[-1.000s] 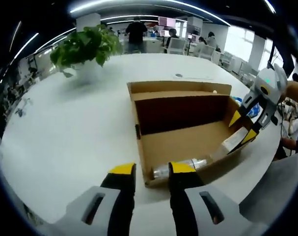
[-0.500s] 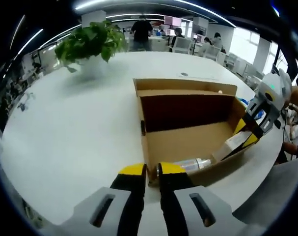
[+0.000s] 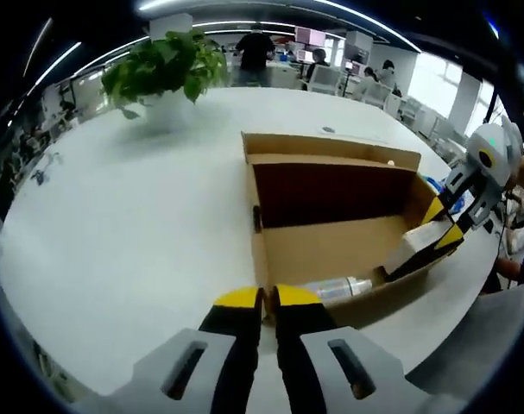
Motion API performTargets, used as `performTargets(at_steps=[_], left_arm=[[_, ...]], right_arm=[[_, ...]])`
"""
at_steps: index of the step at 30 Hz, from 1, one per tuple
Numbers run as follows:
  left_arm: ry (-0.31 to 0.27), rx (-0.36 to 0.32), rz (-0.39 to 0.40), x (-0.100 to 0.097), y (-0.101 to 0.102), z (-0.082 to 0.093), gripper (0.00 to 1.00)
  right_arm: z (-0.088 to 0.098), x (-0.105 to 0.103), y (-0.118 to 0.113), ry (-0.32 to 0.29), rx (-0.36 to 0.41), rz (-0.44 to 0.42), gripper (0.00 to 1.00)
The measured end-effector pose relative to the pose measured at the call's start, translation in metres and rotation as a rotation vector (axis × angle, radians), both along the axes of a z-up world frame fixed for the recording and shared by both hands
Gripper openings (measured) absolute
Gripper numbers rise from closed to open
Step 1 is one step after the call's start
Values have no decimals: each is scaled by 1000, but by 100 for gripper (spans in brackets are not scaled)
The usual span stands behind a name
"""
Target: Operate the shoe box by opening the lid, removing the specified soft item, and placing it in the target area until the item is outside and the box remains undamaged.
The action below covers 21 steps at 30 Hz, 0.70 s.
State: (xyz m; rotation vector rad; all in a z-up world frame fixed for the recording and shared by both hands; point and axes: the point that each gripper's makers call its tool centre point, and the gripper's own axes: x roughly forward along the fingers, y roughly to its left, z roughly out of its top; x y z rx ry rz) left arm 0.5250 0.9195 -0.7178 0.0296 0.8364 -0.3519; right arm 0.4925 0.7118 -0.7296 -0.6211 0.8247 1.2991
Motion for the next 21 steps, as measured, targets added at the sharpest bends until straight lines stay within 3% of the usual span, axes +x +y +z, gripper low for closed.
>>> performTargets(at_steps=[21], left_arm=[[24, 31, -35, 0, 1, -2, 2]], right_arm=[[71, 23, -16, -94, 67, -35, 16]])
